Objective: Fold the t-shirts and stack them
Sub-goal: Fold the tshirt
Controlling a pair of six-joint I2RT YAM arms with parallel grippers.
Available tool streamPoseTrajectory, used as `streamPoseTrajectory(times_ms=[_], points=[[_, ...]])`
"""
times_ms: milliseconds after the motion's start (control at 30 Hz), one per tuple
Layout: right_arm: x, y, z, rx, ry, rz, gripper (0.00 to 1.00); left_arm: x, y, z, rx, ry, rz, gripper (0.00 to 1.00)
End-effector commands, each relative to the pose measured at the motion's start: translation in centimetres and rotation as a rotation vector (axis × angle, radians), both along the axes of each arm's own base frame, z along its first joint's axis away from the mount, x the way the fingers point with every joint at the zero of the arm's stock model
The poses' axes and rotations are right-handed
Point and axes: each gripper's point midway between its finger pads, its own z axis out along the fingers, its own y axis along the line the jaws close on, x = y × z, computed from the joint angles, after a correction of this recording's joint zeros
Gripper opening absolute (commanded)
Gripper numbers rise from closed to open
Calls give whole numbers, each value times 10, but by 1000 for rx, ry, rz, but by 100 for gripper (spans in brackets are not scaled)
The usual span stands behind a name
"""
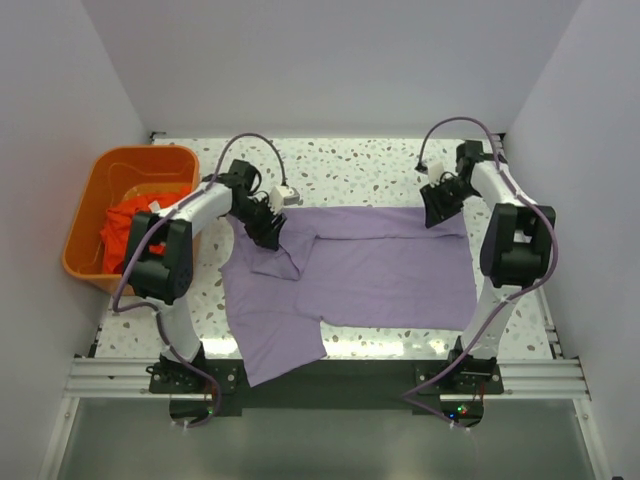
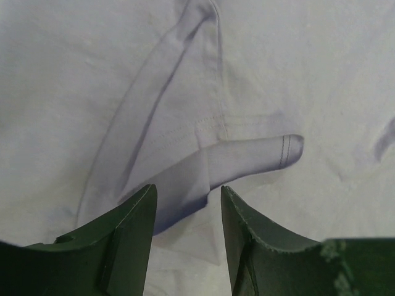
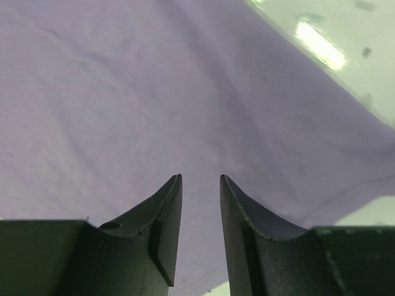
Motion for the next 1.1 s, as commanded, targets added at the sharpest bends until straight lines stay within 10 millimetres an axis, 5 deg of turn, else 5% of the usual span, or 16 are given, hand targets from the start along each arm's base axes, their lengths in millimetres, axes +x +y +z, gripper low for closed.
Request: streamPoseTrajectory(times_ms=[0,200,233,433,600,767,1067], points=[[3,41,37,98,-54,42,35,-25,9,-7,27,35,-58,50],[2,86,46,157,-54,114,35,-50,19,-16,53,79,-104,43],[3,92,49,165,-57,122,35,-53,18,-15,44,75,-120,34],[2,147,56,218,-63,194,35,-70,10,21,-54,-44,-198,10],[1,188,58,266,-56,233,34,-96,14,24,-70,-83,-277,0],[-6,232,55,316,-28,248,33,-124,25,12,-51,-85,-357,0],[-30,298,49,361,-21,240,32,-140,31,-2,-46,-158,-435,32]])
